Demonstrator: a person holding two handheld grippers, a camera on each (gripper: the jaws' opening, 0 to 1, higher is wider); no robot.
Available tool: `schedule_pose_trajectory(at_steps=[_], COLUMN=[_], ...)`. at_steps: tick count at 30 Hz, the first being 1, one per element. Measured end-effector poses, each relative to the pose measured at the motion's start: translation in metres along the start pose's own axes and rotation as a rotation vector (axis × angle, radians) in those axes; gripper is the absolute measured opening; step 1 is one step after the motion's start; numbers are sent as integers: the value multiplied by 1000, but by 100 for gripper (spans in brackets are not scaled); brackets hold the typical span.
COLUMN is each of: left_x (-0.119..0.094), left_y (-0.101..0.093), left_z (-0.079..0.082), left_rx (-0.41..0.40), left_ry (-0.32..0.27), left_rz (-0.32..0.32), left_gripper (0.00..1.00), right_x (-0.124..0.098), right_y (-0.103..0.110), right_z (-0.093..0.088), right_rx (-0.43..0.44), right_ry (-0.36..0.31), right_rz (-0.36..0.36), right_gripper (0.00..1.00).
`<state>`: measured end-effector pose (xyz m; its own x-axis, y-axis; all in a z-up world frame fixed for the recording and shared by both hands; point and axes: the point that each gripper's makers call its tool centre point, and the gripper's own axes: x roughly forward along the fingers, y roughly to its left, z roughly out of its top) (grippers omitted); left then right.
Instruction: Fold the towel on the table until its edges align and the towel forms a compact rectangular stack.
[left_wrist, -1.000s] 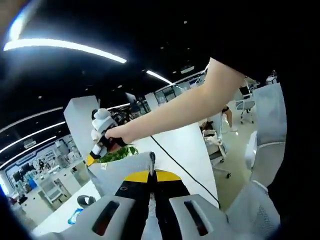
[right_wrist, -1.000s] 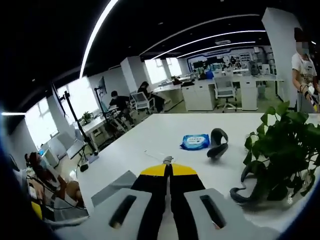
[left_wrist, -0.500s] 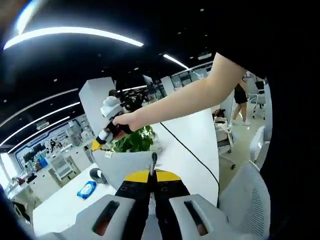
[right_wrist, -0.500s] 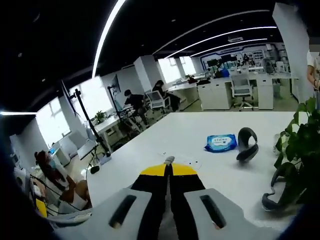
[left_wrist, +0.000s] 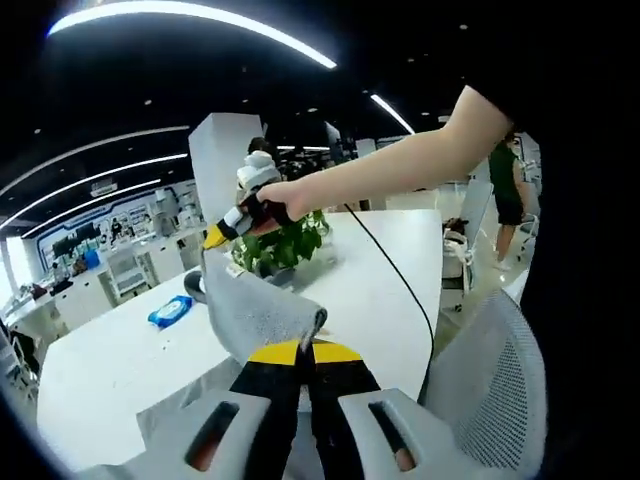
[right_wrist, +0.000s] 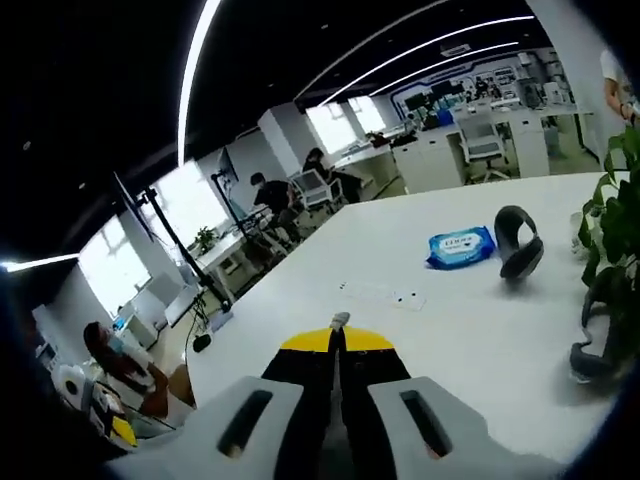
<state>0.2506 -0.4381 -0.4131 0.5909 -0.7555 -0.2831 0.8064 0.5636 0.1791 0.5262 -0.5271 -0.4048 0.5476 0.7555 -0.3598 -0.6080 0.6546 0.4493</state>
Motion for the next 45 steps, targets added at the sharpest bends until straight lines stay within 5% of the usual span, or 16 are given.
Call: schedule_pose_trajectory(at_steps=[13,40,45], left_x=[-11,-55,-58], left_y=[5,39,45], left_z=[-42,-79,-97], left_rx=[87,-108,-139], left_ry=[212,197,216], left_rz=[-80,55,89], left_gripper=[2,1,1], right_x=[23,68,80], right_y=[9,48,47], right_z=[-9,-17,-25], right_rx=[-12,73,95], right_ry=[44,50,77], right_rz=[23,97,94], right_gripper=[0,0,0])
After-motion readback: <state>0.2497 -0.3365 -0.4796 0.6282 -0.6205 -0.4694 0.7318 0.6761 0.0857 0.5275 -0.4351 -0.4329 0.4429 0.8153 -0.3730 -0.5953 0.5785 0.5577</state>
